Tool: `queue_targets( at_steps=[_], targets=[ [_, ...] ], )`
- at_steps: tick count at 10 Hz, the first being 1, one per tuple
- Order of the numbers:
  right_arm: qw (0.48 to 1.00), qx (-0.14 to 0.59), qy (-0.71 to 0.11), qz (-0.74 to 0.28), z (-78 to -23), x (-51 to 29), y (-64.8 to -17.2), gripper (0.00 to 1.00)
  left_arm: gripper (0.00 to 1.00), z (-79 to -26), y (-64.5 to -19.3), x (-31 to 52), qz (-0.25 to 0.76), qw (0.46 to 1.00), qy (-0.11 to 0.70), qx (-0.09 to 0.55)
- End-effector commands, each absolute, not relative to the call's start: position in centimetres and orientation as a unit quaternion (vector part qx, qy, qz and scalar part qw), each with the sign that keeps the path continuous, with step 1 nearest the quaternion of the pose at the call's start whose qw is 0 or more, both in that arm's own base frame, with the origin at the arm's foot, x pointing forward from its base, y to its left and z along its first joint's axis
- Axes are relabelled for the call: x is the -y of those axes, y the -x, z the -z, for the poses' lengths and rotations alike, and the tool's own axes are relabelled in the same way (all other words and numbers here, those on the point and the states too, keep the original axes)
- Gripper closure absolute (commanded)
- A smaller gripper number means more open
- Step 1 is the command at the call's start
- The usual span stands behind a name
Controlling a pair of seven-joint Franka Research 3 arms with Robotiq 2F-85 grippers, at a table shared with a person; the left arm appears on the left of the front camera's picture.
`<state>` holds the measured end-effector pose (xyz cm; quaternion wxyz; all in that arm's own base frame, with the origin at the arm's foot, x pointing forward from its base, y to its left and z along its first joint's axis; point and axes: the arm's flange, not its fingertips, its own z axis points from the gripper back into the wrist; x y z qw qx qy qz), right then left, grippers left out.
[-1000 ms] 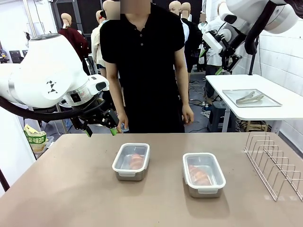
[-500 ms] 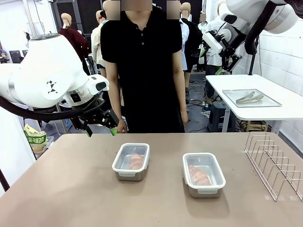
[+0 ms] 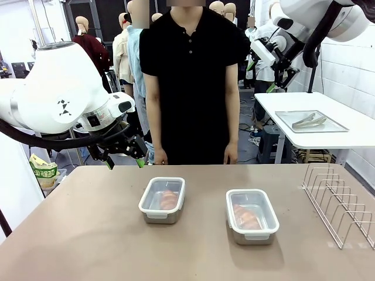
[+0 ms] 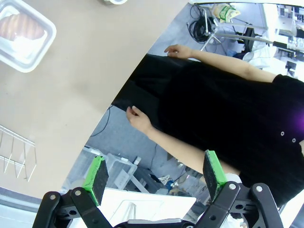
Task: Place the bread in airtight containers.
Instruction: Release when the human grabs the Airtight Container lid.
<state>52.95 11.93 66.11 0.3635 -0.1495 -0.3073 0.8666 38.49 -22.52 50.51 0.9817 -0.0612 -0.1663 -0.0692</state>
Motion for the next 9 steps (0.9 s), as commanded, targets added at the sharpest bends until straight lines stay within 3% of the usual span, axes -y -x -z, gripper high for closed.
queue_targets(
  at_steps=[1,9],
  targets=[
    [0.362,0.308,0.151,-0.867,-66.12,-11.91,-52.93,0.0,0.0,-50.6,-38.55,22.43,0.069,0.982,0.058,0.168],
    [0.362,0.308,0.151,-0.867,-66.12,-11.91,-52.93,0.0,0.0,-50.6,-38.55,22.43,0.069,0.982,0.058,0.168]
  ],
)
